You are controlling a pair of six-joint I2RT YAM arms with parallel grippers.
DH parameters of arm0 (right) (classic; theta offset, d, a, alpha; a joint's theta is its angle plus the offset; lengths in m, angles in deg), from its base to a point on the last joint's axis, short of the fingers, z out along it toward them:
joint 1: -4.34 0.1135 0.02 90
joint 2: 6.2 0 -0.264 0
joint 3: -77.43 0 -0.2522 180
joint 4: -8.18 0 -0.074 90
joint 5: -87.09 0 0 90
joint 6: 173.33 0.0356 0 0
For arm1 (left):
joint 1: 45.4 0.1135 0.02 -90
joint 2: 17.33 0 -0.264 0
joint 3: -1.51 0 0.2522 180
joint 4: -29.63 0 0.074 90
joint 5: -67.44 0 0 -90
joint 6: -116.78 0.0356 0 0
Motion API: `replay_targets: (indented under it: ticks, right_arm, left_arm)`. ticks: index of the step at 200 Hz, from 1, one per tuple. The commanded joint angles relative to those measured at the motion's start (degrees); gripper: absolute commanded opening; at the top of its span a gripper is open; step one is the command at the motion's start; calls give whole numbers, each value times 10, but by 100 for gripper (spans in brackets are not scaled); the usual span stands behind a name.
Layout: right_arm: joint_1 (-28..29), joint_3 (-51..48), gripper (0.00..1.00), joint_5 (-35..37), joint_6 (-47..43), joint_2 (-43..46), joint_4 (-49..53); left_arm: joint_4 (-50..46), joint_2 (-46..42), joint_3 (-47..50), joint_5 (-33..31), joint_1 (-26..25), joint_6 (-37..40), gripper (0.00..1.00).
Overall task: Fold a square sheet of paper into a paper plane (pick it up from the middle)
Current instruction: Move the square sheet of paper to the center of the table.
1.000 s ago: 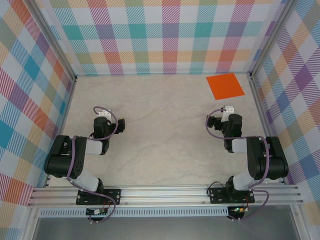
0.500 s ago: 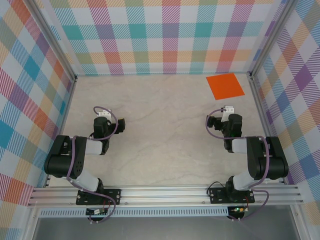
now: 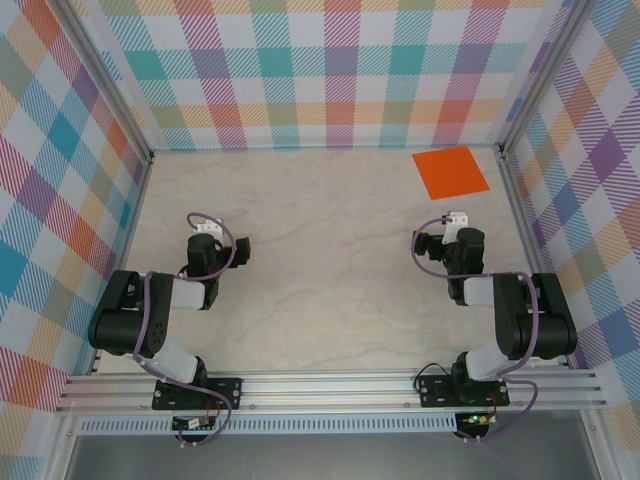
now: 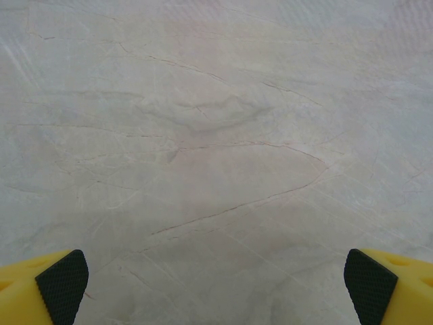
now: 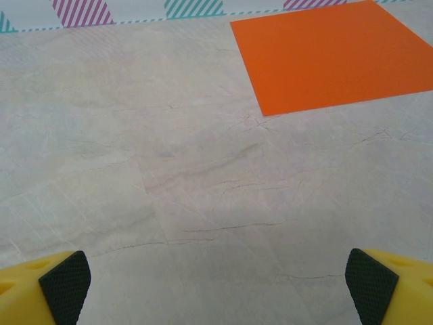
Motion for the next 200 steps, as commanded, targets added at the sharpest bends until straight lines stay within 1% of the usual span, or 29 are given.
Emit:
replay_targets:
  ticks: [1,11,19,25,35,43,57,69,87,97,106,115,122,140,160,176,193,200]
  right_arm:
    - [-2,7,100,-27,-14,13,0]
    - [-2,9,100,-30,-14,26,11]
    - [-2,17,100,-33,-14,49,40]
    - [-2,30,100,-31,-10,68,80]
    - [-3,66,100,-13,12,91,193]
    - [-3,87,100,-2,26,100,252]
    - [-3,111,100,-1,41,111,319]
    - [-3,136,100,-20,56,117,377]
    - [-3,195,100,-39,95,120,478]
    - [-3,225,100,-44,116,117,520]
    - [-4,246,100,-51,129,108,541]
    - [-3,264,100,-79,122,93,556]
    - [-3,285,100,-98,119,76,575]
    - [-4,341,100,-130,133,28,624]
    - [-4,380,100,-191,158,-15,616]
    - [-4,414,100,-205,179,-54,617]
    - [-4,448,100,-212,196,-90,620]
    - [-4,462,100,-210,203,-104,622]
  left_arm:
    - [22,-5,-7,10,7,8,100]
    - [25,-9,-3,18,7,11,100]
    - [27,-15,1,17,7,11,100]
    - [26,-22,4,13,8,9,100]
    - [16,-46,8,4,7,3,100]
    - [-12,-72,6,3,8,1,100]
    - [-65,-122,2,8,8,-5,100]
    - [-92,-168,7,7,8,-15,100]
    - [-186,-231,-16,-19,7,-56,100]
    - [-201,-259,-23,-18,8,-73,100]
    - [-225,-282,-35,-31,8,-104,100]
    - [-273,-299,-57,-56,8,-138,100]
    - [-307,-305,-81,-63,8,-154,100]
    - [-365,-307,-130,-39,8,-168,100]
    - [-441,-306,-181,-35,8,-211,100]
    - [-457,-309,-191,-42,8,-230,100]
    - [-471,-316,-173,-111,9,-316,100]
    - [-451,-317,-163,-95,14,-313,100]
